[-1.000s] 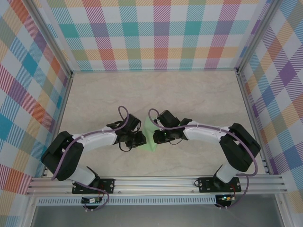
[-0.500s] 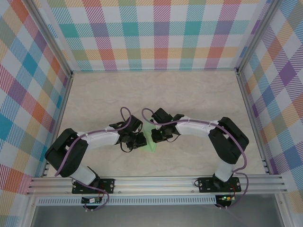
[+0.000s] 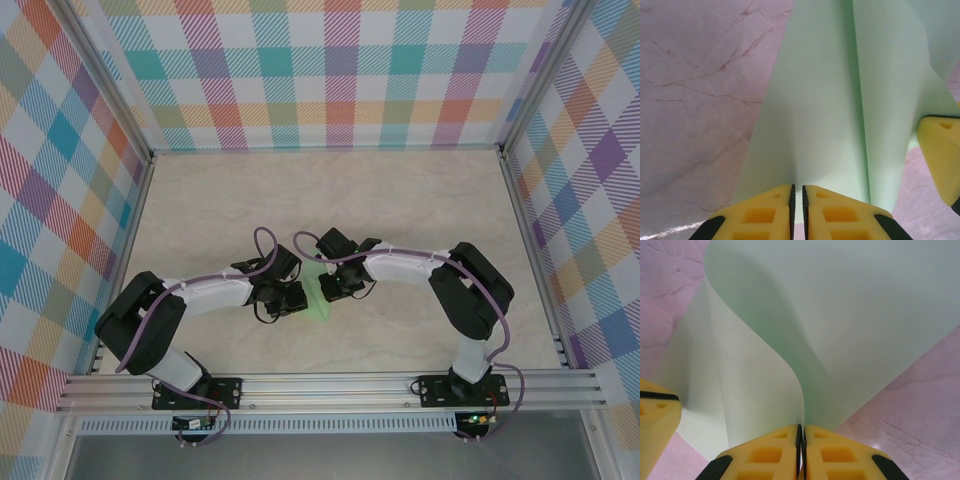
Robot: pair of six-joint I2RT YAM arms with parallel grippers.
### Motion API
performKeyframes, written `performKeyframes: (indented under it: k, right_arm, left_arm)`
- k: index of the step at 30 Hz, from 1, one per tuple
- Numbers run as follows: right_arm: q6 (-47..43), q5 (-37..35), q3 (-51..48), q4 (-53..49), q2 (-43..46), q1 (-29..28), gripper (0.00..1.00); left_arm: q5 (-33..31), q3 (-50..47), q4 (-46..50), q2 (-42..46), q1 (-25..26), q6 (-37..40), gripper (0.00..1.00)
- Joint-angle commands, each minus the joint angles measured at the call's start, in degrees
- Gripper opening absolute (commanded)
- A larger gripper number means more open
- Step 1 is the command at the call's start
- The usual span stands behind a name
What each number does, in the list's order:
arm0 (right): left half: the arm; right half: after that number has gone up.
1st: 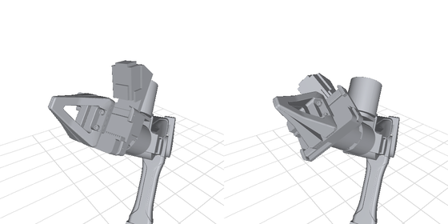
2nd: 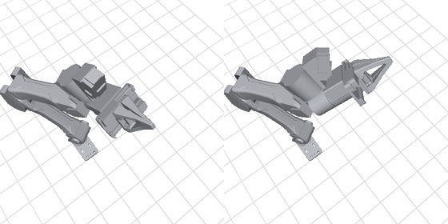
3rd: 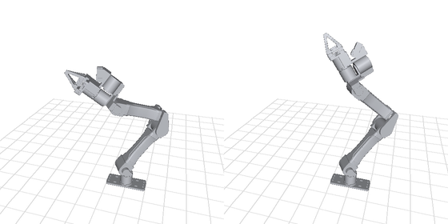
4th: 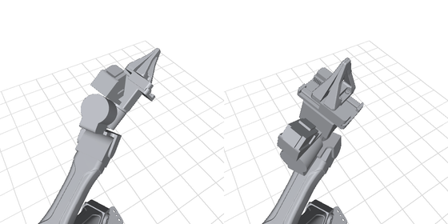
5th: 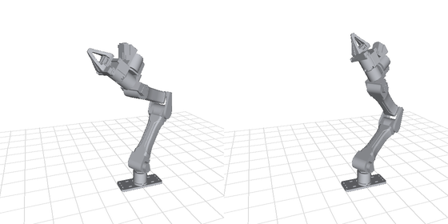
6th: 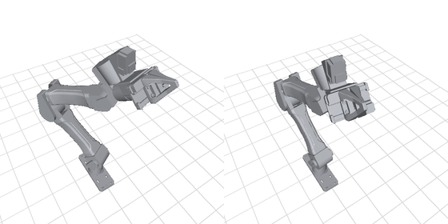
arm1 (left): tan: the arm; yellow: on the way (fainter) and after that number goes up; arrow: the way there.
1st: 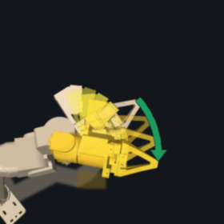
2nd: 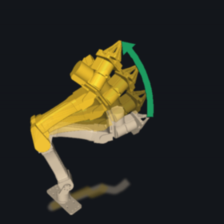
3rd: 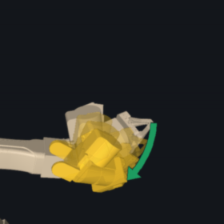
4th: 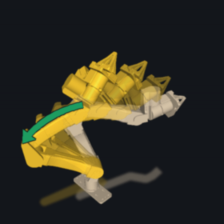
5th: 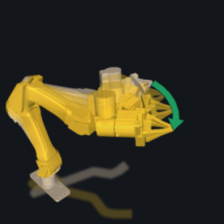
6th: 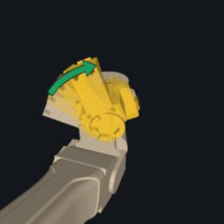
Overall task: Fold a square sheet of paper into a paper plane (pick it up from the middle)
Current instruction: Fold the triangle a second time at the center of the table.
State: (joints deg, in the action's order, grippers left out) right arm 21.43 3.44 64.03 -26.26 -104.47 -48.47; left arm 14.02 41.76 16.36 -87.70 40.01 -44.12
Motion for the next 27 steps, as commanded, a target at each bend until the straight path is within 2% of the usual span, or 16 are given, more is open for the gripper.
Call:
performKeyframes:
  k: [1,27]
  right_arm:
    - [-1.58,-0.67,1.59,-0.56,-0.23,0.12,0.12]
    - [-1.93,-1.79,2.41,-1.69,-2.28,0.13,0.12]
  left_arm:
    - [-1.16,-0.31,0.98,0.18,0.51,-0.06,0.14]
    - [-1.55,-0.90,0.59,0.69,0.51,-0.09,0.13]
